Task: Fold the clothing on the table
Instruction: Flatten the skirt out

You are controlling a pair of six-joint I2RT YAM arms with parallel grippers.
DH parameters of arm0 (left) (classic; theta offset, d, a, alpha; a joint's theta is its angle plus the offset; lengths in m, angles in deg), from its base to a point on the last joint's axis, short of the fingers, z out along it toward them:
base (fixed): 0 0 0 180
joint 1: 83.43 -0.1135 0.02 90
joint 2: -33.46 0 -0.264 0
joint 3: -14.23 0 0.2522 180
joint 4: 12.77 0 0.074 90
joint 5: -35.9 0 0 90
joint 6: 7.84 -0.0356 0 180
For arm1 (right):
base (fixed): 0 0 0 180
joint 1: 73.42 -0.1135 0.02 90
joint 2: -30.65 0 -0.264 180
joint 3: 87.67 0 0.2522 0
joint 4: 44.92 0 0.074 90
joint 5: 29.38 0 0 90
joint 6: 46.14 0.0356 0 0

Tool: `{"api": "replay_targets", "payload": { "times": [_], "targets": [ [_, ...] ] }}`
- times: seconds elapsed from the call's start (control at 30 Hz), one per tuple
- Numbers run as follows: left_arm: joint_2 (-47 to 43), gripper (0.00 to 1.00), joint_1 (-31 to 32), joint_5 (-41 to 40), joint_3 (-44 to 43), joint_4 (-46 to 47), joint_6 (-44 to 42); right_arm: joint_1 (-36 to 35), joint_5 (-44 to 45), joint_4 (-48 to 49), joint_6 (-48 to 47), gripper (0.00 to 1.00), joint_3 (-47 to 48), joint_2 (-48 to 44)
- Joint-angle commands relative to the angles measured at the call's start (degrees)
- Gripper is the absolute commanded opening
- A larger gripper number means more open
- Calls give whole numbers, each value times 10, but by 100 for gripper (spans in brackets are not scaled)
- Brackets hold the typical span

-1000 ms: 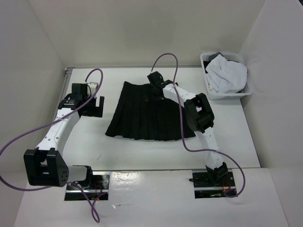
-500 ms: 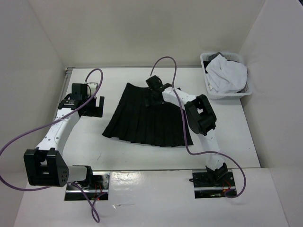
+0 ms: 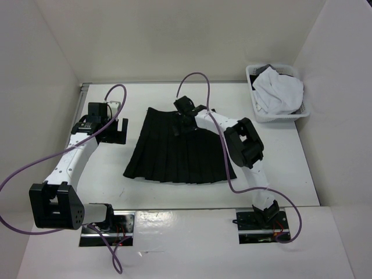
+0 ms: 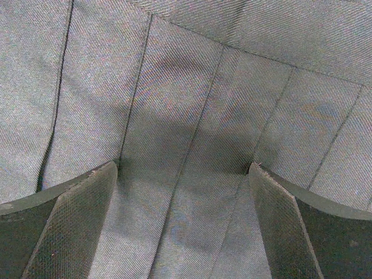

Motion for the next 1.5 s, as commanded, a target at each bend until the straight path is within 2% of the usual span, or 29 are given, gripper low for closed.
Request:
{"api": "replay_targets", "payload": {
  "times": [0.0, 0.4, 0.63, 0.8, 0.97, 1.07, 1.1, 1.13, 1.23, 1.47],
  "targets": [
    [-10, 100, -2, 7, 4, 8, -5, -14, -35, -65, -7, 97, -46, 12],
    [-10, 100, -2, 12, 4, 8, -5, -19, -71, -65, -25, 97, -77, -31],
    [34, 100, -2, 55, -54, 8, -10, -13, -111, -94, -63, 97, 5, -116],
    [110, 100, -2, 108, -121, 20, -10, 43, -145, -108, -111, 97, 48, -172],
    [203, 97, -2, 149, -181, 39, -10, 145, -159, -79, -151, 97, -19, -229],
    [279, 90, -2, 181, -210, 45, -10, 201, -189, -64, -184, 93, -74, -256],
    [293, 84, -2, 188, -216, 52, -10, 213, -215, -64, -195, 89, -87, -256],
    [306, 72, -2, 202, -223, 52, -10, 226, -230, -64, -211, 86, -106, -264],
    [348, 62, -2, 245, -246, 65, -10, 272, -288, -70, -229, 82, -136, -275],
    [439, 68, -8, 320, -305, 65, -21, 299, -305, -76, -261, 82, -181, -309]
  ]
}}
